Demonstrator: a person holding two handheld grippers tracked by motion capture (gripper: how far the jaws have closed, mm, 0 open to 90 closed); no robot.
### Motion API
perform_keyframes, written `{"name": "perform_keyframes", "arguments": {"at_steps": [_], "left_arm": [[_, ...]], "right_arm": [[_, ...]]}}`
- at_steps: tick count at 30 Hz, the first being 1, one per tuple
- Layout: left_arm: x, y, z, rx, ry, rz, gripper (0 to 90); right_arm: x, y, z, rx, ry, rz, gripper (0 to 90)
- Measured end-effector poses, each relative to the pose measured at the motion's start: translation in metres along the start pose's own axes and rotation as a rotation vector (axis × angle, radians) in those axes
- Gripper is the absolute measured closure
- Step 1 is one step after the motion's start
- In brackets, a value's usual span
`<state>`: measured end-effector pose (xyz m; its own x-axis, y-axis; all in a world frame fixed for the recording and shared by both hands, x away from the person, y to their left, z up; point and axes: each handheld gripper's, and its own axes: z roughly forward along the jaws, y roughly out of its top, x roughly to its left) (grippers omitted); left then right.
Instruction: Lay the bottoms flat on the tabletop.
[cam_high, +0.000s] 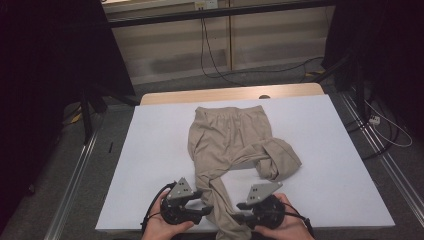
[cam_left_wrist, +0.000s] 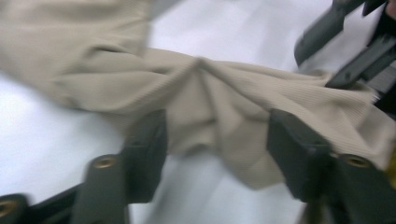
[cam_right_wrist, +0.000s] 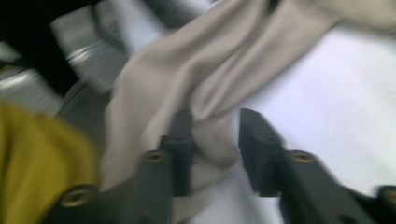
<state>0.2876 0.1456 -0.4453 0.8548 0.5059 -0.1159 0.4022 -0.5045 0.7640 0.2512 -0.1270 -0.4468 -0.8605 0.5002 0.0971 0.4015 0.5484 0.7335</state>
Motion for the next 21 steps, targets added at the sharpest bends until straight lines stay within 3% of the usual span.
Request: {"name": "perform_keyframes", "arguments": {"at_steps": [4, 8, 12, 14, 16, 17, 21], "left_arm": [[0.012, -0.003, -0.007, -0.025, 0.050, -0.023, 30.5], [0.017, -0.004, -0.013, -0.037, 0.085, -0.020, 30.0], [0.019, -0.006, -0.014, -0.033, 0.100, -0.030, 29.5], [0.020, -0.006, -0.014, -0.034, 0.104, -0.037, 29.4], [0.020, -0.006, -0.013, -0.034, 0.100, -0.040, 29.5], [0.020, -0.006, -0.013, -0.037, 0.098, -0.039, 29.5], [0.019, -0.005, -0.010, -0.030, 0.093, -0.038, 30.2]], "right_arm": [[-0.016, 0.025, 0.005, -0.075, -0.044, -0.003, 66.6], [-0.021, 0.049, 0.020, -0.104, -0.038, -0.016, 65.7], [-0.020, 0.068, 0.043, -0.098, -0.012, -0.043, 58.7], [-0.020, 0.069, 0.055, -0.068, -0.009, -0.049, 60.3], [-0.021, 0.063, 0.060, -0.046, 0.008, -0.054, 85.0], [-0.021, 0.059, 0.058, -0.047, -0.001, -0.052, 88.9], [-0.025, 0.040, 0.029, -0.076, -0.010, -0.006, 89.8]]}}
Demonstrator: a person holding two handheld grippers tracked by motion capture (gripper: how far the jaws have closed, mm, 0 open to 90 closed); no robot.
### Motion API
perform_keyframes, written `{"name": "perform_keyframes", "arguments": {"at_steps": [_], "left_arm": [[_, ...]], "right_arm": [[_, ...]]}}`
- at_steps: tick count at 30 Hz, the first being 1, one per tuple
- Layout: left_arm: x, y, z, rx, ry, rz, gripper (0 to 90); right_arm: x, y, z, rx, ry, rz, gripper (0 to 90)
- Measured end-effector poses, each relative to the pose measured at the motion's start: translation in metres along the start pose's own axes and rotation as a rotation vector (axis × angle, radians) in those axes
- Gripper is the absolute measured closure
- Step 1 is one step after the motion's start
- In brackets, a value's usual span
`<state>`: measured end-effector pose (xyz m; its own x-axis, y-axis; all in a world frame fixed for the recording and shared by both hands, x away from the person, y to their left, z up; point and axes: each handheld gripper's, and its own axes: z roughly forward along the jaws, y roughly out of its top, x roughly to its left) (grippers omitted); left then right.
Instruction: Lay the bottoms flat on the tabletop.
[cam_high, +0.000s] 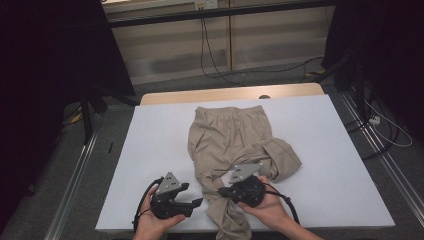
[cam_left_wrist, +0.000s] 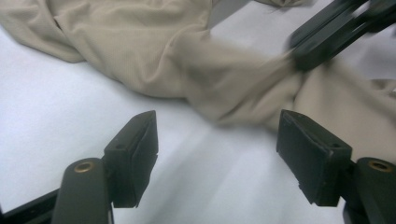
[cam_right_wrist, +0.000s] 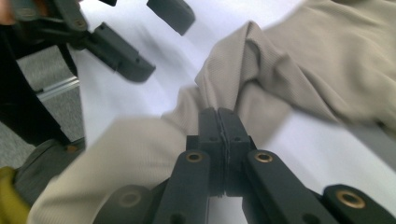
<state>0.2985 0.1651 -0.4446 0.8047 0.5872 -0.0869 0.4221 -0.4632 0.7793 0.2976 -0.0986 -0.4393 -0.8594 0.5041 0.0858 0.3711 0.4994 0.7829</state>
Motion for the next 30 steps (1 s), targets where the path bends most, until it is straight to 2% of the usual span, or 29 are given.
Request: {"name": "perform_keyframes", "arguments": {"at_steps": [5, 8, 11, 13, 15, 18, 20, 23, 25, 27, 28, 29, 30], "left_arm": [[-0.005, 0.005, 0.008, 0.014, -0.016, 0.000, 35.7], [-0.007, 0.008, 0.016, 0.028, -0.029, 0.012, 42.8], [-0.009, 0.016, 0.029, 0.042, -0.035, 0.025, 46.2], [-0.011, 0.022, 0.038, 0.049, -0.025, 0.043, 47.9], [-0.012, 0.030, 0.048, 0.048, -0.023, 0.065, 49.5], [-0.013, 0.041, 0.063, 0.039, -0.015, 0.065, 50.9], [-0.010, 0.049, 0.072, 0.029, -0.013, 0.061, 50.7], [-0.005, 0.059, 0.086, 0.039, 0.005, 0.064, 50.6], [-0.002, 0.063, 0.095, 0.036, 0.014, 0.050, 51.3], [0.001, 0.067, 0.104, 0.066, 0.034, 0.053, 59.2], [0.002, 0.068, 0.107, 0.076, 0.036, 0.055, 63.3], [0.002, 0.069, 0.108, 0.073, 0.035, 0.050, 67.3], [0.003, 0.070, 0.108, 0.073, 0.035, 0.057, 75.1]], "right_arm": [[-0.006, -0.024, -0.029, 0.011, -0.036, 0.052, 89.7], [-0.011, -0.041, -0.039, 0.052, -0.071, 0.085, 89.5], [-0.018, -0.050, -0.048, 0.071, -0.115, 0.096, 89.7], [-0.026, -0.052, -0.055, 0.064, -0.142, 0.113, 89.8], [-0.034, -0.052, -0.060, 0.069, -0.192, 0.118, 89.8], [-0.047, -0.054, -0.064, 0.091, -0.306, 0.119, 89.7], [-0.056, -0.054, -0.065, 0.086, -0.350, 0.143, 89.5], [-0.064, -0.053, -0.063, 0.093, -0.371, 0.155, 89.2], [-0.065, -0.051, -0.060, 0.103, -0.385, 0.144, 89.0], [-0.063, -0.050, -0.058, 0.109, -0.389, 0.132, 87.2], [-0.061, -0.050, -0.058, 0.106, -0.384, 0.133, 82.6], [-0.060, -0.050, -0.058, 0.100, -0.379, 0.134, 79.0], [-0.058, -0.049, -0.058, 0.097, -0.377, 0.130, 77.6]]}}
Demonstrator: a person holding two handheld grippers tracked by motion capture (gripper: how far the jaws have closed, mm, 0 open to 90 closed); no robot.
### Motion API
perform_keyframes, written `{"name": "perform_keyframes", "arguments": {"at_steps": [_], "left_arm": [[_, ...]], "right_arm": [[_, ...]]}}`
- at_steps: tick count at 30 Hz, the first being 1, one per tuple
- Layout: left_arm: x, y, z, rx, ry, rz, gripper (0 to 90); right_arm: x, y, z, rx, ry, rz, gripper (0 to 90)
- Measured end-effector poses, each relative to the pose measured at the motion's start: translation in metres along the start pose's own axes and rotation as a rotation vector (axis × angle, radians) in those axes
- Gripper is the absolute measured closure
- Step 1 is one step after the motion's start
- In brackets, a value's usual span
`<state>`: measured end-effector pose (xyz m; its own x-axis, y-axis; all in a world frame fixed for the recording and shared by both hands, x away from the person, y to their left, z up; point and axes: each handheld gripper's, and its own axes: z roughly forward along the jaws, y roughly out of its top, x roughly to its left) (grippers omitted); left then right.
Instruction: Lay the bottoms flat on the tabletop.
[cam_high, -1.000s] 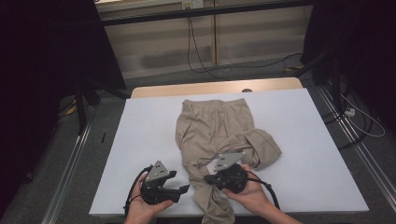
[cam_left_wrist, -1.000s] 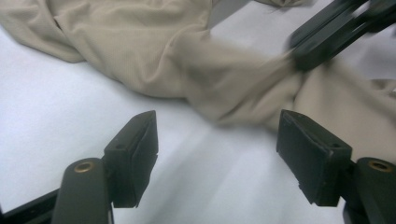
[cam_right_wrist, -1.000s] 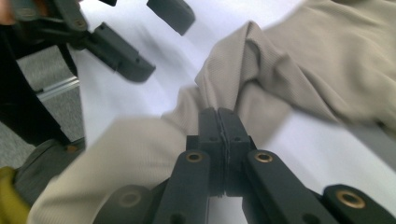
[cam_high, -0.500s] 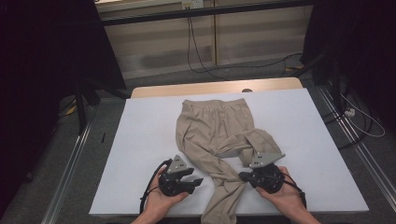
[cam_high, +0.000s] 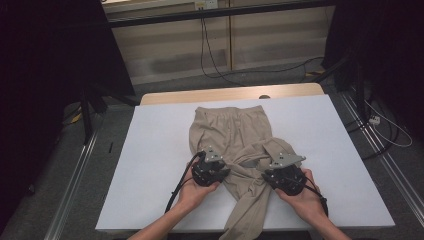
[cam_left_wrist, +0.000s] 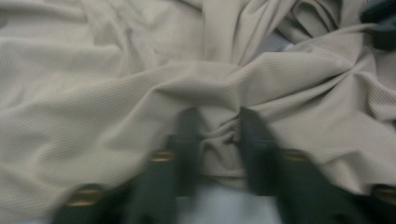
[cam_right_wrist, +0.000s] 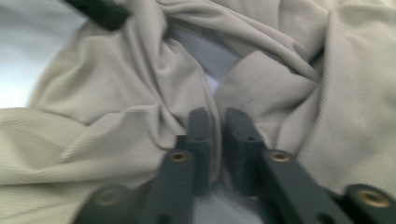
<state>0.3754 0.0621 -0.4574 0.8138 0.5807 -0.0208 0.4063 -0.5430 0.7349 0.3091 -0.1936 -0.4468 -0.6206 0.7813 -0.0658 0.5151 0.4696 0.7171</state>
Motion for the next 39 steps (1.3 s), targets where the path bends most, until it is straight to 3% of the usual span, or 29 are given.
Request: {"name": "perform_keyframes", "arguments": {"at_steps": [2, 5, 6, 9, 12, 15, 19, 23, 26, 33, 38, 39], "left_arm": [[0.002, 0.001, -0.001, -0.006, -0.003, -0.010, 83.2], [0.006, 0.001, -0.005, -0.016, -0.003, -0.032, 84.4], [0.008, 0.001, -0.006, -0.030, 0.001, -0.036, 84.3], [0.011, 0.001, -0.011, -0.053, 0.002, -0.059, 83.6], [0.009, -0.001, -0.017, -0.059, 0.007, -0.063, 75.2], [0.002, -0.007, -0.030, -0.065, 0.003, -0.046, 65.4], [-0.013, -0.021, -0.044, -0.048, -0.033, -0.025, 62.9], [-0.031, -0.028, -0.042, -0.022, -0.082, 0.024, 65.0], [-0.043, -0.025, -0.028, 0.001, -0.114, 0.066, 64.7], [-0.061, -0.017, -0.009, -0.009, -0.112, 0.138, 59.3], [-0.064, -0.017, -0.007, -0.017, -0.111, 0.159, 58.9], [-0.065, -0.017, -0.006, -0.030, -0.119, 0.147, 60.1]], "right_arm": [[0.004, 0.001, -0.004, -0.030, 0.012, -0.011, 73.1], [0.010, 0.003, -0.008, -0.062, 0.059, -0.008, 72.8], [0.014, 0.002, -0.008, -0.069, 0.096, -0.020, 73.0], [0.026, 0.001, -0.005, -0.054, 0.163, -0.045, 73.6], [0.041, 0.000, -0.005, -0.044, 0.236, -0.051, 72.8], [0.051, -0.003, -0.008, -0.036, 0.266, -0.072, 70.9], [0.057, -0.010, -0.011, 0.000, 0.247, -0.084, 64.0], [0.057, -0.014, -0.011, 0.032, 0.225, -0.096, 60.9], [0.057, -0.017, -0.011, 0.041, 0.226, -0.112, 64.7], [0.043, -0.031, -0.025, 0.039, 0.216, -0.089, 76.7], [0.032, -0.043, -0.037, 0.051, 0.177, -0.068, 80.1], [0.031, -0.043, -0.037, 0.054, 0.176, -0.061, 80.1]]}}
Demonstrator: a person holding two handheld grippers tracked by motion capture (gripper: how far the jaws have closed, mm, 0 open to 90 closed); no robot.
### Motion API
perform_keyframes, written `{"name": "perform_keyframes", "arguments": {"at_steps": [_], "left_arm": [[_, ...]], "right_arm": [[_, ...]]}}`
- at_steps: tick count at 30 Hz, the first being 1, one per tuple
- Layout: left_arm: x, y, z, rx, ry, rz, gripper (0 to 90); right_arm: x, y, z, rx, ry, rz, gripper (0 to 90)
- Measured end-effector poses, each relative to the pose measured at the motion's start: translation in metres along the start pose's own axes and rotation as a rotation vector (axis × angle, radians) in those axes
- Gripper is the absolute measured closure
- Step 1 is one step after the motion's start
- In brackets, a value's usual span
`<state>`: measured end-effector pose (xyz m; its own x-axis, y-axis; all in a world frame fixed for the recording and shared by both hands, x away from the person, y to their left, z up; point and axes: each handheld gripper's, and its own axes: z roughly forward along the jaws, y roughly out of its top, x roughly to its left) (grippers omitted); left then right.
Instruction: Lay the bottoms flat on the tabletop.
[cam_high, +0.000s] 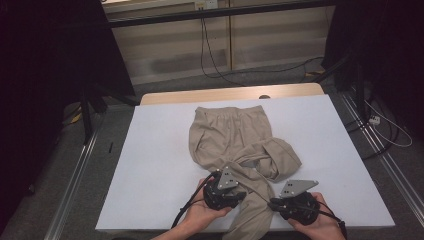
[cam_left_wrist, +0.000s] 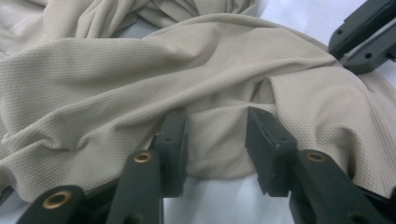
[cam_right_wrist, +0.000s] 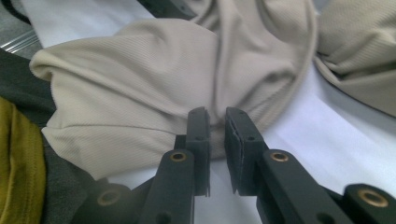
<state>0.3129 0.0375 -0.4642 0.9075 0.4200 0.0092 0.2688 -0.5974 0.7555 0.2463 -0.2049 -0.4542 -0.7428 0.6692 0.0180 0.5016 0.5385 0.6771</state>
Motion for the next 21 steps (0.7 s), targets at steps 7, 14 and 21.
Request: {"name": "perform_keyframes", "arguments": {"at_steps": [7, 14, 21], "left_arm": [[-0.004, 0.001, -0.004, 0.033, -0.046, 0.019, 90.0], [0.001, -0.015, -0.032, 0.072, -0.072, -0.046, 90.0], [-0.001, -0.037, -0.067, 0.088, -0.093, -0.083, 90.0]], "right_arm": [[0.004, 0.004, 0.005, -0.006, -0.001, -0.007, 73.2], [0.009, 0.006, 0.008, -0.010, 0.003, -0.012, 70.0], [0.017, 0.014, 0.009, -0.026, 0.090, -0.009, 71.5]]}}
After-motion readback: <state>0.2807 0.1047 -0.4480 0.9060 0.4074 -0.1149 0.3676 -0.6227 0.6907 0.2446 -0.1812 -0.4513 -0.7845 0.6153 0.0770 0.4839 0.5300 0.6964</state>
